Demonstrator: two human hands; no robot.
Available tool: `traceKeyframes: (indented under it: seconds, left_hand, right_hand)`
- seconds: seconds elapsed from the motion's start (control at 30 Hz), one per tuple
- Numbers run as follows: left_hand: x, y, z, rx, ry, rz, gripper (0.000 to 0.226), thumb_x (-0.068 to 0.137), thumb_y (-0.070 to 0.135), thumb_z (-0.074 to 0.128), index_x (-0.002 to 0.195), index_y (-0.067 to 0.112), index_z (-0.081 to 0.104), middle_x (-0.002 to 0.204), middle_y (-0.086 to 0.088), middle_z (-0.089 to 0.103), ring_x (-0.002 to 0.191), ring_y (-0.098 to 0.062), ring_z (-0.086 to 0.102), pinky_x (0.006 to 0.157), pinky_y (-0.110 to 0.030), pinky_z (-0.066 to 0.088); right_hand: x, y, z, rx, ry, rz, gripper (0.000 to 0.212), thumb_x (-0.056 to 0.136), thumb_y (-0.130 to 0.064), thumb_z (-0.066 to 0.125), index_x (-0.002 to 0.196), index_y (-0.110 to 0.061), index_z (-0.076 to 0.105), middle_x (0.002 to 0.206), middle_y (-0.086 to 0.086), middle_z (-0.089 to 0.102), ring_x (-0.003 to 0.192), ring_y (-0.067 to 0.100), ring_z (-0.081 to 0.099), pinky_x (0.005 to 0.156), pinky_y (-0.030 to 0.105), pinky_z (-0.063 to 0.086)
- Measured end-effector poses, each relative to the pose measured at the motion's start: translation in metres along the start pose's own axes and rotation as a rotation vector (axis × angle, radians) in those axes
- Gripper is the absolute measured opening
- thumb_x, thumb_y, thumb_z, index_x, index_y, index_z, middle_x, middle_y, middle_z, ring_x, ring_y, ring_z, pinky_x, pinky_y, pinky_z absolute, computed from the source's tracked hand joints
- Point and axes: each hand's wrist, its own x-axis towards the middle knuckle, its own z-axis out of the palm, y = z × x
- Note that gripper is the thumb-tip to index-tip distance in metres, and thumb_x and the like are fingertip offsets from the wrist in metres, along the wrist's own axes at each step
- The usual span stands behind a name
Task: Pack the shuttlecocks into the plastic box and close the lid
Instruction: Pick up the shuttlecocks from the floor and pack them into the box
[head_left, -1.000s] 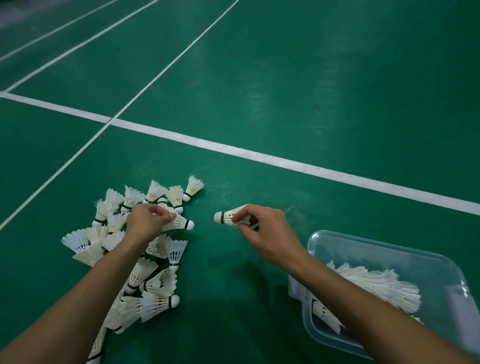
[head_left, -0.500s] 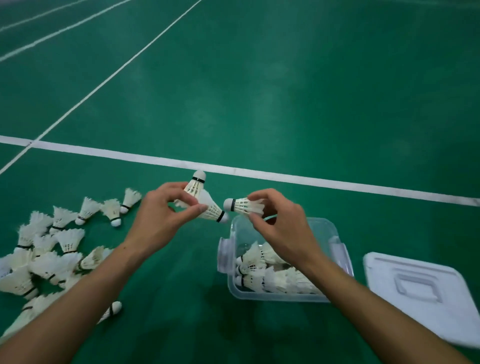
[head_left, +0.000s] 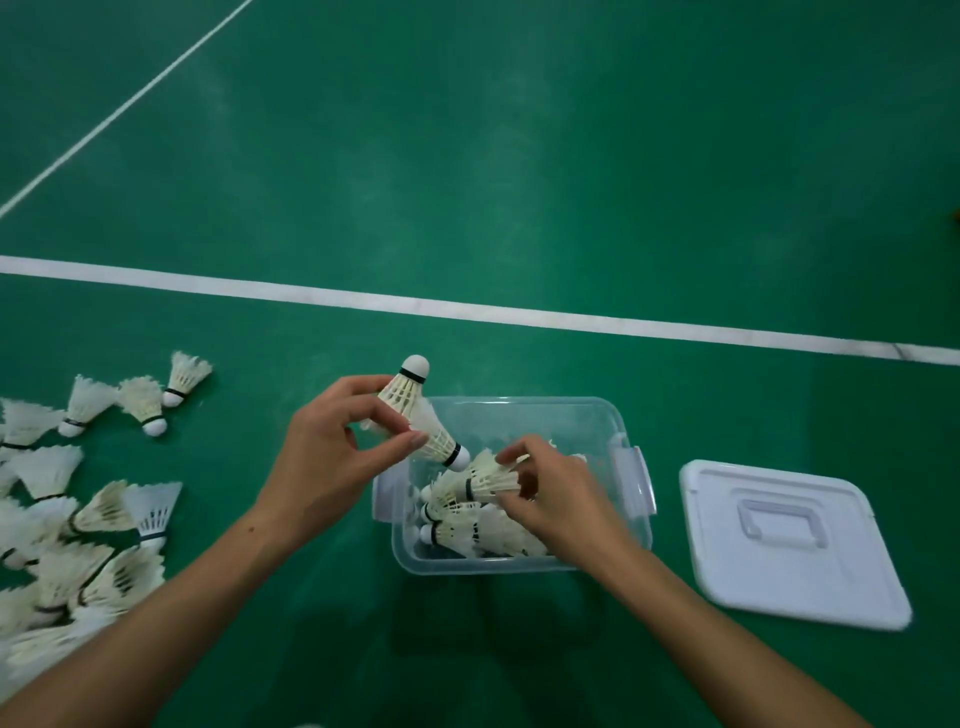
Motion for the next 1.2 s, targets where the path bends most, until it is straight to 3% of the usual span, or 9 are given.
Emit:
traceKeyframes:
  seconds: [0.1, 0.23, 0.37, 0.5, 0.67, 0.8, 0.97, 1.1, 1.2]
  left_hand:
    - [-0.003, -0.003, -0.005, -0.012, 0.023, -0.022, 0.013, 0.078, 0.028, 0.089, 0.075, 0.028, 0.077, 0.128, 0.015, 0.067, 0.063, 0.001, 0.054, 0.057, -0.021, 0.045]
    - [-0.006, -0.007, -0.008, -0.024, 0.031, -0.059, 0.012, 0.077, 0.033, 0.088, 0.075, 0.030, 0.077, 0.126, 0.027, 0.065, 0.058, -0.030, 0.046, 0.062, -0.041, 0.051]
    - [-0.004, -0.009, -0.006, -0.061, 0.007, -0.075, 0.013, 0.075, 0.037, 0.087, 0.074, 0.030, 0.076, 0.125, 0.023, 0.068, 0.055, -0.005, 0.042, 0.059, -0.039, 0.048]
    - [0.002, -0.005, 0.000, -0.053, -0.035, -0.049, 0.014, 0.078, 0.025, 0.089, 0.075, 0.026, 0.076, 0.126, 0.011, 0.071, 0.063, 0.013, 0.052, 0.058, -0.012, 0.040]
    - [0.013, 0.010, 0.006, 0.001, -0.097, 0.021, 0.013, 0.080, 0.023, 0.089, 0.077, 0.024, 0.076, 0.126, 0.008, 0.072, 0.063, 0.020, 0.052, 0.060, -0.006, 0.039]
    - [0.021, 0.026, 0.017, 0.017, -0.141, 0.071, 0.012, 0.080, 0.021, 0.089, 0.078, 0.021, 0.077, 0.125, 0.005, 0.073, 0.062, 0.022, 0.052, 0.059, -0.003, 0.040]
    - [0.027, 0.031, 0.026, -0.005, -0.110, 0.067, 0.015, 0.077, 0.029, 0.091, 0.085, 0.025, 0.078, 0.115, 0.011, 0.076, 0.059, 0.018, 0.052, 0.055, -0.007, 0.038]
    - [0.029, 0.033, 0.023, -0.042, -0.045, -0.015, 0.026, 0.073, 0.039, 0.091, 0.086, 0.023, 0.075, 0.065, 0.028, 0.063, 0.047, 0.000, 0.046, 0.047, -0.009, 0.031]
    - [0.028, 0.028, 0.018, -0.086, 0.002, -0.069, 0.023, 0.074, 0.040, 0.088, 0.080, 0.022, 0.074, 0.056, 0.015, 0.062, 0.041, -0.006, 0.034, 0.044, -0.007, 0.027]
  right_hand:
    - [0.014, -0.008, 0.026, -0.130, -0.071, -0.049, 0.036, 0.091, -0.028, 0.070, 0.122, -0.031, 0.053, 0.103, -0.005, 0.071, 0.094, 0.020, 0.066, 0.077, 0.039, 0.054]
    - [0.029, -0.008, 0.047, -0.186, -0.115, -0.065, 0.038, 0.091, -0.022, 0.070, 0.121, -0.030, 0.049, 0.102, 0.000, 0.070, 0.089, 0.024, 0.061, 0.065, 0.037, 0.045]
    - [0.034, -0.002, 0.047, -0.151, -0.137, -0.065, 0.042, 0.091, -0.025, 0.072, 0.124, -0.032, 0.047, 0.106, 0.000, 0.071, 0.096, 0.025, 0.063, 0.072, 0.040, 0.051]
    - [0.023, -0.001, 0.025, -0.034, -0.202, -0.048, 0.060, 0.090, -0.039, 0.078, 0.140, -0.034, 0.045, 0.122, -0.006, 0.073, 0.102, 0.016, 0.068, 0.089, 0.042, 0.058]
    - [0.015, -0.016, -0.030, 0.179, -0.064, -0.063, 0.069, 0.080, -0.050, 0.084, 0.140, -0.034, 0.052, 0.128, -0.013, 0.064, 0.108, 0.003, 0.063, 0.092, 0.032, 0.059]
    - [0.019, -0.039, -0.040, 0.259, -0.058, -0.162, 0.072, 0.077, -0.041, 0.091, 0.137, -0.031, 0.052, 0.120, -0.013, 0.067, 0.104, 0.004, 0.066, 0.084, 0.026, 0.059]
    - [0.026, -0.039, -0.030, 0.237, -0.015, -0.175, 0.070, 0.083, -0.029, 0.087, 0.138, -0.032, 0.045, 0.109, -0.011, 0.068, 0.086, 0.010, 0.070, 0.075, 0.034, 0.062]
    - [0.022, -0.022, -0.032, 0.174, 0.021, -0.182, 0.070, 0.083, -0.025, 0.085, 0.140, -0.033, 0.047, 0.107, -0.012, 0.065, 0.087, 0.009, 0.069, 0.082, 0.035, 0.061]
    - [0.017, 0.000, -0.035, 0.214, 0.040, -0.070, 0.066, 0.080, -0.021, 0.084, 0.136, -0.033, 0.052, 0.113, -0.012, 0.063, 0.078, 0.016, 0.072, 0.081, 0.042, 0.062]
